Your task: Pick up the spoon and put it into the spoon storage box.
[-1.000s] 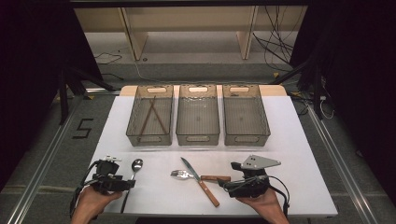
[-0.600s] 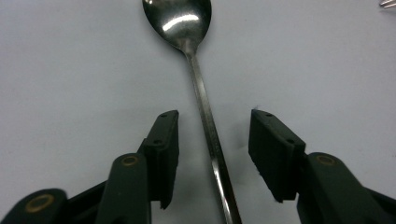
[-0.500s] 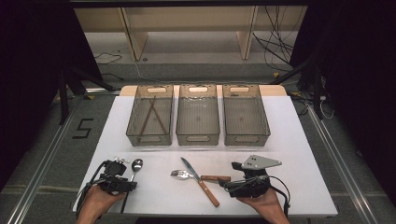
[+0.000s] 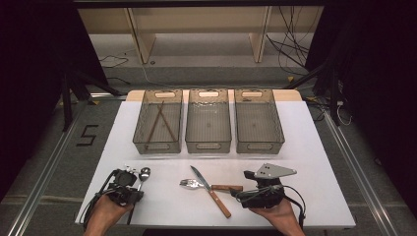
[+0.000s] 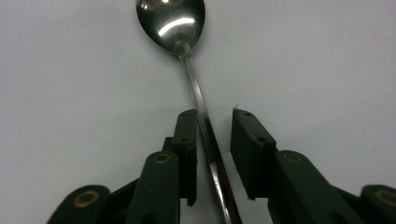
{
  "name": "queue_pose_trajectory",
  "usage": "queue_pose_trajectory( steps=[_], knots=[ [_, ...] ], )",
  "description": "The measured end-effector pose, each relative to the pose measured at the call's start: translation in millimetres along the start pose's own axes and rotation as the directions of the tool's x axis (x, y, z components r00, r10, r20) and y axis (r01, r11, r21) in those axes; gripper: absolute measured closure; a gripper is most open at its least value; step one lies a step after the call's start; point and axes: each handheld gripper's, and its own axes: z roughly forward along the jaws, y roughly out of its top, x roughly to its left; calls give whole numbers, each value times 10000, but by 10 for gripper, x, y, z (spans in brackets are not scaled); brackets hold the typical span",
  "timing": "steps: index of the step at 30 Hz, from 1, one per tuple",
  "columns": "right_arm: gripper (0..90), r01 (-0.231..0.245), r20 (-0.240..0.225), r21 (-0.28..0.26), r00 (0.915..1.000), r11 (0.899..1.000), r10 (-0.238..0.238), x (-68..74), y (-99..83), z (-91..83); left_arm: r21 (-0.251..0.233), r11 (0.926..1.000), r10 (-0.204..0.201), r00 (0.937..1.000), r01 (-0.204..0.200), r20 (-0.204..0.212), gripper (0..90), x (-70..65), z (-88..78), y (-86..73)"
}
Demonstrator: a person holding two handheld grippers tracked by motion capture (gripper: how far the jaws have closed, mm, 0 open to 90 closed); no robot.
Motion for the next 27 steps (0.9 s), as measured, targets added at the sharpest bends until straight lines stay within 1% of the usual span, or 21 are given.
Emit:
queue_pose_trajectory(
  steps=[5, 10, 12, 14, 17, 20, 21, 23, 26, 27],
  knots=[
    [226, 15, 29, -13, 10000, 10000, -15, -7, -2, -11, 67, 10000, -25, 10000, 25, 50, 767, 9, -1, 9],
    [227, 4, 46, -36, 10000, 10000, -4, -12, -7, -20, -43, 9997, -250, 9995, 251, 170, 802, 42, -4, -1],
    [227, -4, 46, -34, 10000, 10000, 4, -13, -9, -20, -33, 9997, -254, 9994, 254, 237, 818, 62, -7, -4],
    [227, 0, 30, -31, 10000, 10000, 0, -12, -9, -20, -95, 9993, -360, 9990, 362, 252, 827, 75, -8, -9],
    [228, -1, 25, -37, 10000, 10000, 1, -12, -8, -21, -81, 9992, -388, 9988, 391, 299, 833, 102, -13, -15],
    [228, -4, 31, -38, 10000, 10000, 4, -16, -10, -18, -173, 9981, -574, 9971, 583, 502, 836, 143, -13, -24],
    [229, 0, 36, -20, 10000, 10000, 0, -17, -10, -19, -128, 9982, -579, 9966, 587, 578, 837, 162, -19, -26],
    [229, -9, 35, -41, 10000, 10000, 9, -21, -10, -21, -220, 9974, -668, 9961, 682, 572, 841, 172, -23, -30],
    [230, -17, 25, -41, 10000, 10000, 17, -24, -10, -24, -283, 9961, -812, 9940, 835, 736, 844, 202, -30, -37],
    [230, -22, 25, -47, 10000, 10000, 22, -24, -10, -24, -296, 9961, -802, 9941, 825, 734, 846, 207, -36, -39]
  ],
)
